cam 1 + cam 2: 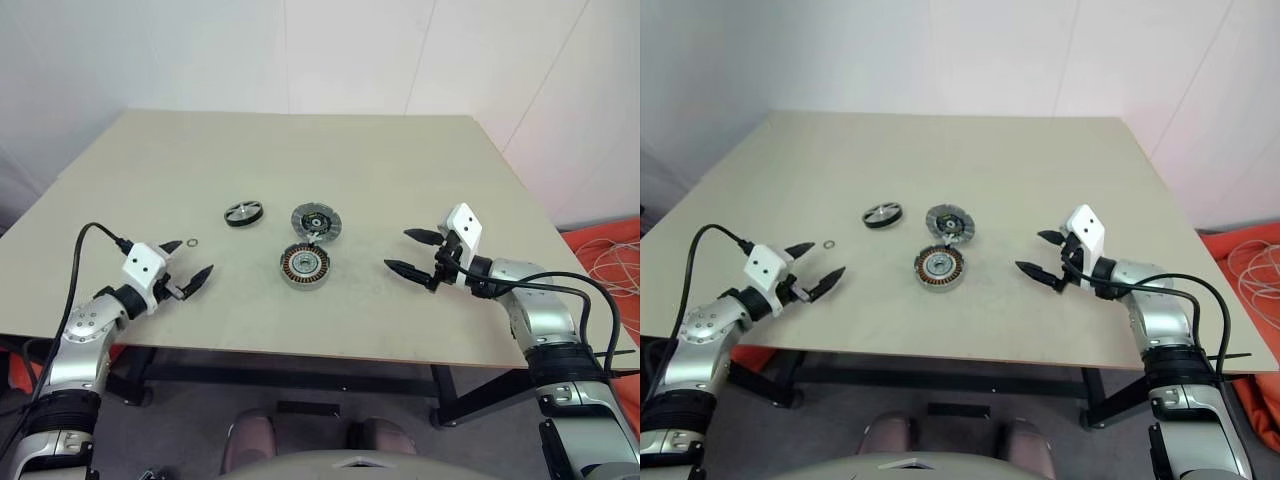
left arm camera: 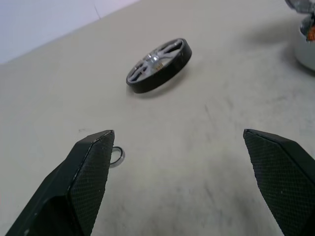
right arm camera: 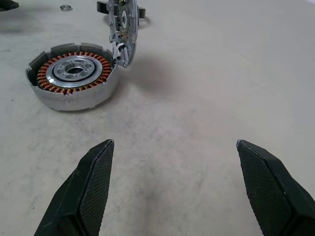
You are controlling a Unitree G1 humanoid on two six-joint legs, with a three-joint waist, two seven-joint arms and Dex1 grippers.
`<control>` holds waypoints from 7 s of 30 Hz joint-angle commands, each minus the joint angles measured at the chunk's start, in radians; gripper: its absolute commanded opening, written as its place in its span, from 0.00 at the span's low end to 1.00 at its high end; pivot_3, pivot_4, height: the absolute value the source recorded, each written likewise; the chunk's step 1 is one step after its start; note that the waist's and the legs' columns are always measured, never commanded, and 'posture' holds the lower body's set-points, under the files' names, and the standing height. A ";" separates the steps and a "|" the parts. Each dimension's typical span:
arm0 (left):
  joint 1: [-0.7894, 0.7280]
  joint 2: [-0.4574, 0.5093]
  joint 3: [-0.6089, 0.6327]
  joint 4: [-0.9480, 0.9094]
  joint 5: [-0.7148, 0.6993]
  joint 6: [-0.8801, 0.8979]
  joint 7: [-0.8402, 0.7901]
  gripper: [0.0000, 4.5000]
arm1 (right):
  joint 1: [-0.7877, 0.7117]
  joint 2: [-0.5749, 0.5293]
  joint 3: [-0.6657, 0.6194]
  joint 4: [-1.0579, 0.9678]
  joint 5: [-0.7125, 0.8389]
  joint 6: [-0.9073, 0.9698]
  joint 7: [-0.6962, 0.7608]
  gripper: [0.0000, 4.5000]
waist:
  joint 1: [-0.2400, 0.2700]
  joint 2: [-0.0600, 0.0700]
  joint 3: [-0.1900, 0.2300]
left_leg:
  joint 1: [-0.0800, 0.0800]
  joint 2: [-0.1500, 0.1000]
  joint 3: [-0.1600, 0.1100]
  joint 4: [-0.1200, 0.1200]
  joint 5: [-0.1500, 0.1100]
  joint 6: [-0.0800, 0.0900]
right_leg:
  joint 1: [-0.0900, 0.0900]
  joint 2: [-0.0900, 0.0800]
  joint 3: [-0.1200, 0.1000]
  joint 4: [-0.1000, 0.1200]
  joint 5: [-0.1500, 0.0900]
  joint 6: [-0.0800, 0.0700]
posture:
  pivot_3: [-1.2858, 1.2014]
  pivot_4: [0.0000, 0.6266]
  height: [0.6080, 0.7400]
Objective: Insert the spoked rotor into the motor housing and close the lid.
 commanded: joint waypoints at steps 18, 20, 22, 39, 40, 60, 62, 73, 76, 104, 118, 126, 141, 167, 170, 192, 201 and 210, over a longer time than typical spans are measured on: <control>0.005 -0.029 0.021 -0.139 -0.177 0.185 -0.125 0.99 | -0.242 -0.114 0.360 -0.398 -0.132 0.349 0.212 1.00 | -0.001 0.000 0.000 | 0.000 0.001 0.000 0.000 0.000 0.000 | 0.000 0.000 0.000 0.001 0.000 0.000 | 0.52 0.00 1.00; 0.012 -0.030 0.021 -0.151 -0.190 0.202 -0.145 0.99 | -0.304 -0.107 0.422 -0.398 -0.187 0.362 0.220 1.00 | -0.001 0.000 0.000 | 0.003 0.001 0.000 -0.001 0.000 -0.001 | 0.000 0.001 0.001 0.001 0.000 0.000 | 0.52 0.00 1.00; 0.024 -0.030 0.017 -0.159 -0.182 0.201 -0.152 0.99 | -0.382 -0.095 0.507 -0.367 -0.247 0.332 0.265 1.00 | 0.000 0.000 0.000 | 0.003 0.001 0.000 -0.001 0.001 -0.001 | 0.001 0.001 0.001 0.001 0.000 0.000 | 0.52 0.00 1.00; 0.060 -0.046 0.021 -0.173 -0.150 0.158 -0.126 0.99 | -0.605 0.073 0.780 0.018 -0.570 -0.139 0.377 1.00 | -0.004 -0.001 0.000 | -0.001 0.001 0.000 -0.001 0.000 -0.001 | -0.003 0.001 0.002 0.003 0.004 -0.007 | 0.52 0.00 1.00; 0.059 -0.047 0.021 -0.173 -0.148 0.157 -0.124 0.99 | -0.607 0.083 0.780 0.028 -0.581 -0.149 0.375 1.00 | -0.004 -0.001 0.000 | -0.001 0.001 0.000 0.000 0.000 -0.001 | -0.003 0.001 0.002 0.003 0.004 -0.007 | 0.52 0.00 1.00; 0.029 -0.074 0.003 -0.147 -0.111 0.123 -0.102 1.00 | -0.630 0.145 0.752 0.071 -0.671 -0.258 0.352 0.01 | -0.005 -0.001 0.000 | 0.001 0.001 0.000 0.000 0.001 -0.001 | -0.002 0.001 0.003 0.004 0.004 -0.008 | 0.52 0.00 1.00; 0.028 -0.075 0.001 -0.147 -0.110 0.123 -0.102 1.00 | -0.632 0.146 0.748 0.066 -0.673 -0.267 0.346 0.01 | -0.004 -0.001 0.000 | 0.001 0.001 0.000 0.000 0.001 -0.001 | -0.002 0.001 0.003 0.004 0.004 -0.008 | 0.52 0.00 1.00; 0.014 -0.078 -0.015 -0.145 -0.103 0.134 -0.098 1.00 | -0.633 0.102 0.718 -0.111 -0.631 -0.243 0.438 0.01 | -0.004 -0.002 0.000 | -0.001 0.001 0.000 0.000 0.001 -0.001 | -0.004 0.001 0.003 0.005 0.004 -0.008 | 0.52 0.00 1.00; 0.010 -0.081 -0.021 -0.146 -0.099 0.137 -0.096 1.00 | -0.627 0.097 0.720 -0.140 -0.625 -0.217 0.452 0.01 | -0.004 -0.002 0.000 | -0.001 0.001 0.000 0.000 0.001 -0.001 | -0.004 0.001 0.003 0.005 0.004 -0.008 | 0.52 0.00 1.00; 0.011 -0.078 -0.005 -0.209 -0.124 0.235 -0.040 1.00 | -0.618 0.100 0.619 -0.222 -0.474 -0.042 0.524 1.00 | -0.003 -0.002 0.000 | 0.000 0.001 0.000 0.002 0.001 -0.002 | -0.005 0.001 0.004 0.009 0.004 -0.008 | 0.52 0.00 1.00; -0.085 -0.095 0.111 -0.207 -0.108 0.401 0.270 1.00 | -0.331 -0.035 0.099 -0.367 -0.075 0.370 0.288 1.00 | 0.008 -0.004 -0.001 | 0.003 -0.001 -0.001 0.003 0.002 -0.003 | 0.000 0.001 0.004 0.008 0.003 -0.005 | 0.52 0.00 1.00; -0.207 -0.099 0.088 -0.054 -0.023 0.436 0.391 1.00 | -0.157 -0.039 -0.031 -0.324 -0.005 0.332 0.142 1.00 | -0.002 -0.003 -0.001 | 0.003 -0.001 0.000 0.003 0.002 -0.004 | 0.000 0.001 0.004 0.008 0.000 -0.001 | 0.52 0.00 1.00; -0.332 -0.172 0.048 0.117 0.032 0.540 0.484 1.00 | -0.106 -0.051 -0.010 -0.368 0.057 0.341 0.091 1.00 | 0.003 -0.003 -0.001 | -0.001 0.000 -0.001 0.002 0.001 -0.002 | 0.000 0.001 0.001 0.003 0.004 -0.007 | 0.52 0.00 1.00; -0.387 -0.183 -0.003 0.217 0.088 0.557 0.482 1.00 | -0.093 -0.072 0.004 -0.372 0.075 0.331 0.079 1.00 | 0.017 -0.003 -0.001 | 0.000 0.000 -0.002 0.002 0.001 -0.002 | 0.001 0.000 0.001 0.002 0.000 -0.001 | 0.52 0.00 1.00; -0.395 -0.188 0.000 0.230 0.089 0.551 0.482 1.00 | -0.093 -0.075 0.003 -0.370 0.076 0.328 0.076 1.00 | 0.024 -0.003 -0.001 | 0.000 0.000 -0.002 0.002 0.001 -0.002 | 0.001 0.000 0.000 0.002 0.000 -0.001 | 0.52 0.00 1.00; -0.347 -0.189 -0.009 0.167 0.095 0.564 0.494 0.15 | -0.090 -0.093 0.010 -0.356 0.066 0.308 0.070 1.00 | 0.025 -0.003 -0.001 | 0.000 0.000 -0.001 0.001 0.001 -0.002 | 0.001 0.000 0.000 0.001 0.000 0.000 | 0.52 0.00 1.00; -0.303 -0.136 -0.084 -0.115 0.063 0.698 0.338 0.15 | -0.086 -0.103 0.013 -0.347 0.065 0.297 0.069 1.00 | 0.028 -0.002 -0.001 | -0.002 0.000 -0.001 0.001 0.001 -0.001 | -0.001 0.000 0.000 0.000 0.001 -0.002 | 0.52 0.00 1.00; -0.241 0.081 -0.212 -0.368 -0.079 0.813 -0.126 0.15 | -0.086 -0.119 0.008 -0.336 0.066 0.291 0.065 1.00 | 0.025 0.000 0.000 | -0.001 0.000 0.000 -0.001 0.001 -0.001 | -0.002 0.000 0.001 0.001 0.000 -0.001 | 0.52 0.00 1.00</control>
